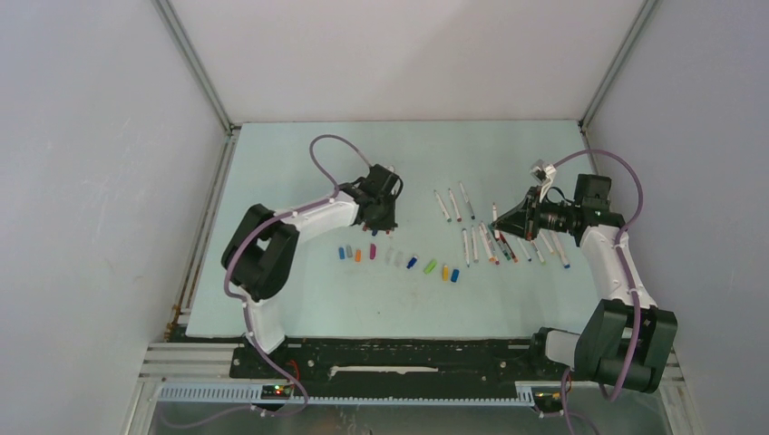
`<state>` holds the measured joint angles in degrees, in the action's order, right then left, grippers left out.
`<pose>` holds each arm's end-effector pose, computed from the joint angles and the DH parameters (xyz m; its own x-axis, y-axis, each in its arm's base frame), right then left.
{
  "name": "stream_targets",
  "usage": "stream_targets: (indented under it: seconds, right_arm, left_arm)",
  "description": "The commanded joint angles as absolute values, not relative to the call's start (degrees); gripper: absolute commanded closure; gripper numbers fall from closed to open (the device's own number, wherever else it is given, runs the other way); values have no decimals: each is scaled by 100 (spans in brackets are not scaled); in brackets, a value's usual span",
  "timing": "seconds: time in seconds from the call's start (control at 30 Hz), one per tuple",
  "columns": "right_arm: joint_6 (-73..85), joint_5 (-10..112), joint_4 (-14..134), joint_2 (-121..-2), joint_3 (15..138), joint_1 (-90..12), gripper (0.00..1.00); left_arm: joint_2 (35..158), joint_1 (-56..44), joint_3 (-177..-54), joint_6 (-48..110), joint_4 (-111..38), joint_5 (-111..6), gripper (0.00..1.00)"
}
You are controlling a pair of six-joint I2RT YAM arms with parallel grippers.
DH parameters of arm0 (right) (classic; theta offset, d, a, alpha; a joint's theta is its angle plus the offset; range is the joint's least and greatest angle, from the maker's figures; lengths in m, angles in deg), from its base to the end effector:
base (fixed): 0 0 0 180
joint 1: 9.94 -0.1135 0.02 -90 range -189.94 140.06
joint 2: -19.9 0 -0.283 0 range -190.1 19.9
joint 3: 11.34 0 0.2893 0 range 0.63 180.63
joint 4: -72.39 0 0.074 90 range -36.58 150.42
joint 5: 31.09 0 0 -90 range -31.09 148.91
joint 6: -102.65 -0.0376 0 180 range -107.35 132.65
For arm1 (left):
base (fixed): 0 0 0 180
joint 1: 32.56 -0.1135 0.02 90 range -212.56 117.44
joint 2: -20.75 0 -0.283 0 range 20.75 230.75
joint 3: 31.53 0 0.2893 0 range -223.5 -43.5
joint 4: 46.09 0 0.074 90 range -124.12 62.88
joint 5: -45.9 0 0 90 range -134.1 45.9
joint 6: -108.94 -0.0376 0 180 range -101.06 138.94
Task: Open the pen caps
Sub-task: Place the pen cap at the center of the board.
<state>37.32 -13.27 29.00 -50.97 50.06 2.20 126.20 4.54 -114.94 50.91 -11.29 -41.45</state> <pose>0.2659 -0.0206 0.2651 -0.5005 -0.0230 -0.8654 -0.7775 0.4517 0.4376 0.3397 -0.2547 0.1843 -0.8748 -0.0015 -0.4845 0.1405 0.9562 -0.2568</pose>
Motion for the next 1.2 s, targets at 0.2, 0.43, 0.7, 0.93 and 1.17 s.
stream_targets:
  seconds: [0.2, 0.43, 0.7, 0.93, 1.17]
  right_arm:
    - [3851, -1418, 2866, -5101, 5217, 245, 100]
    - [3853, -1420, 2876, -5085, 5222, 254, 100]
    - [3840, -1380, 2869, -5078, 5221, 271, 100]
    - [3788, -1135, 2931, -5085, 5223, 280, 100]
    - [3777, -847, 2830, -5154, 5385, 251, 100]
  left_arm:
    - [13281, 468, -12551, 4746, -328, -3769, 98]
    - [13483, 465, -12651, 4708, -140, -3868, 93]
    - [13562, 466, -12769, 4641, -52, -3923, 83]
    - [13212, 461, -12733, 4644, -135, -4023, 73]
    - [12707, 451, -12563, 4615, -289, -4031, 67]
